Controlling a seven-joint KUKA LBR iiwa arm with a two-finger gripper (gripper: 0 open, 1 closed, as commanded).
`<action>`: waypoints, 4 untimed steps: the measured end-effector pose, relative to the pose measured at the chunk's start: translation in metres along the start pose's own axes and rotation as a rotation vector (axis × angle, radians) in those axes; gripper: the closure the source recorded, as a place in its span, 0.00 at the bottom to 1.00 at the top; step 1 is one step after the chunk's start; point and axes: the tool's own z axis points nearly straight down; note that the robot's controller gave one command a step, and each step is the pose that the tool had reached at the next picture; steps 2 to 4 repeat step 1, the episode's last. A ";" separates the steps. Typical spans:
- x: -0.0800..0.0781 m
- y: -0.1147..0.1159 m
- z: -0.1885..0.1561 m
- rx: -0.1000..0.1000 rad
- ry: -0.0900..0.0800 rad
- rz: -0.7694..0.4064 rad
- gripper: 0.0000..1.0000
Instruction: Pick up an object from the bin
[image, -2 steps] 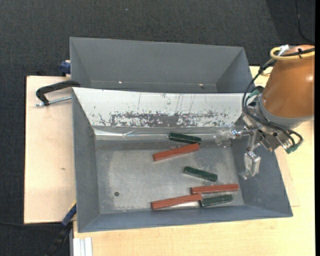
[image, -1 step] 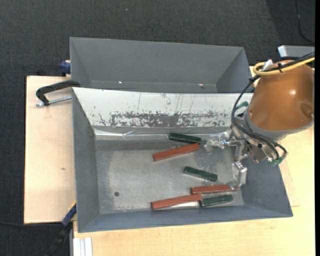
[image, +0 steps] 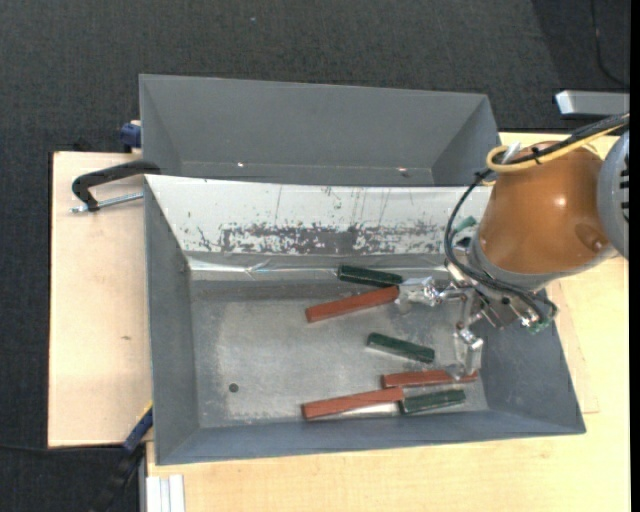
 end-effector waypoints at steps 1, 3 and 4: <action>0.004 -0.028 0.062 -0.002 0.003 -0.072 0.00; 0.004 -0.028 0.062 -0.002 0.003 -0.072 0.00; 0.004 -0.028 0.062 -0.002 0.003 -0.072 0.00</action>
Offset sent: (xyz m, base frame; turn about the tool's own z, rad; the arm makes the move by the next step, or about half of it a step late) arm -0.0070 0.0014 -0.0868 0.0327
